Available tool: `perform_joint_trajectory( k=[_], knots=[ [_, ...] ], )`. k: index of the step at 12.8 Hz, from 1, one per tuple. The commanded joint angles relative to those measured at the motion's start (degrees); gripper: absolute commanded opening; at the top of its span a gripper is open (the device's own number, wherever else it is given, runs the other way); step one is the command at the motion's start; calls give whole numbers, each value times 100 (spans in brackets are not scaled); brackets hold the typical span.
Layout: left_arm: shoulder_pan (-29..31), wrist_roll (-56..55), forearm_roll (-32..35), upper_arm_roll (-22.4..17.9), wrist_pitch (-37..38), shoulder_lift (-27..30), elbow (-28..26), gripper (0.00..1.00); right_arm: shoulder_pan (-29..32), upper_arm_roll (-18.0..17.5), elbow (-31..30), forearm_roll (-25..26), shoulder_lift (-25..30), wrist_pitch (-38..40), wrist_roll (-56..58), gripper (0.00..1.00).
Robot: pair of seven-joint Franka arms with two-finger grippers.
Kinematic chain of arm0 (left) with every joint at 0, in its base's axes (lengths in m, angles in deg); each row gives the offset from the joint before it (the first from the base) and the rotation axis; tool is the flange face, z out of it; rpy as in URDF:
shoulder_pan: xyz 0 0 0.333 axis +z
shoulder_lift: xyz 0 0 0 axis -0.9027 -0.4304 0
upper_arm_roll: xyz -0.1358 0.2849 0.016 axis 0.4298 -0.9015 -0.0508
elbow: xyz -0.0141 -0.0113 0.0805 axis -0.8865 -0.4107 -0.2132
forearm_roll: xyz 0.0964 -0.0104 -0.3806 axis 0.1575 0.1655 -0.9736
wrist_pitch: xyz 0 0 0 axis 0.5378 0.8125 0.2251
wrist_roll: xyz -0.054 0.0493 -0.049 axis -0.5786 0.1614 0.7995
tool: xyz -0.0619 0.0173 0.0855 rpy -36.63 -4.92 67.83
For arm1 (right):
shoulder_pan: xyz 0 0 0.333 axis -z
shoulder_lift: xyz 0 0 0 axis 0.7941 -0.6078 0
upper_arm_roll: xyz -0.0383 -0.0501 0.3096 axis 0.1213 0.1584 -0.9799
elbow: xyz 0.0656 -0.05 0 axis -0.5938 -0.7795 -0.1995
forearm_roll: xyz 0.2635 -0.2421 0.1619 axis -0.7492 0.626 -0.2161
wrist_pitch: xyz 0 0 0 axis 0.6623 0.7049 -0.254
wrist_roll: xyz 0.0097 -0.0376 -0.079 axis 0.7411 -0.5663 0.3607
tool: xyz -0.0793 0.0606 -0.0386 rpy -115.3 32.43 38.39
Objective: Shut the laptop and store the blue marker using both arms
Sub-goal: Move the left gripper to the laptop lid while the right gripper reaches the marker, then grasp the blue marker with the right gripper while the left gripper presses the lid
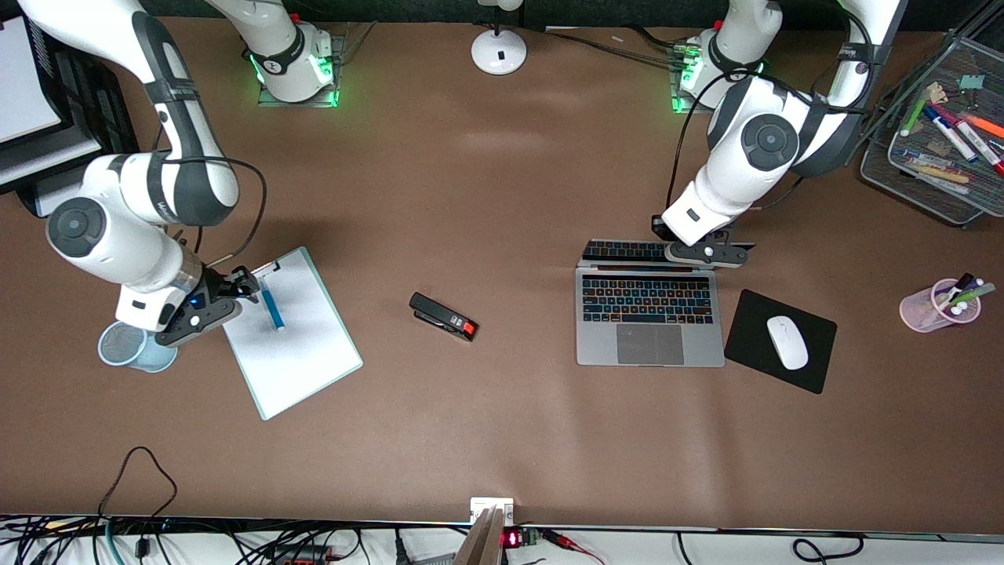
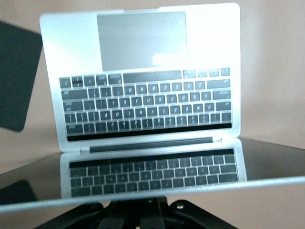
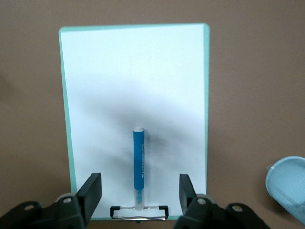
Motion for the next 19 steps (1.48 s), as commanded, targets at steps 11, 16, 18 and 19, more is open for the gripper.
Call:
perform_joint_trajectory(
  k=[11,16,18,19],
  knots=[
    [120,42,718,-112,-1194,-1559,1186,0,-13,-129,21,-28,-860,-912,854,57],
    [111,33,910,-251,-1439,-2007,1503,0,-21,-138,82,-19,-965,-982,863,52],
    [76,33,929,-270,-1493,-2139,1521,0,-21,-138,118,-19,-1027,-1009,863,51],
    [85,33,929,-270,-1615,-2236,1574,0,-21,-138,152,-19,-1062,-1009,863,51]
  ],
)
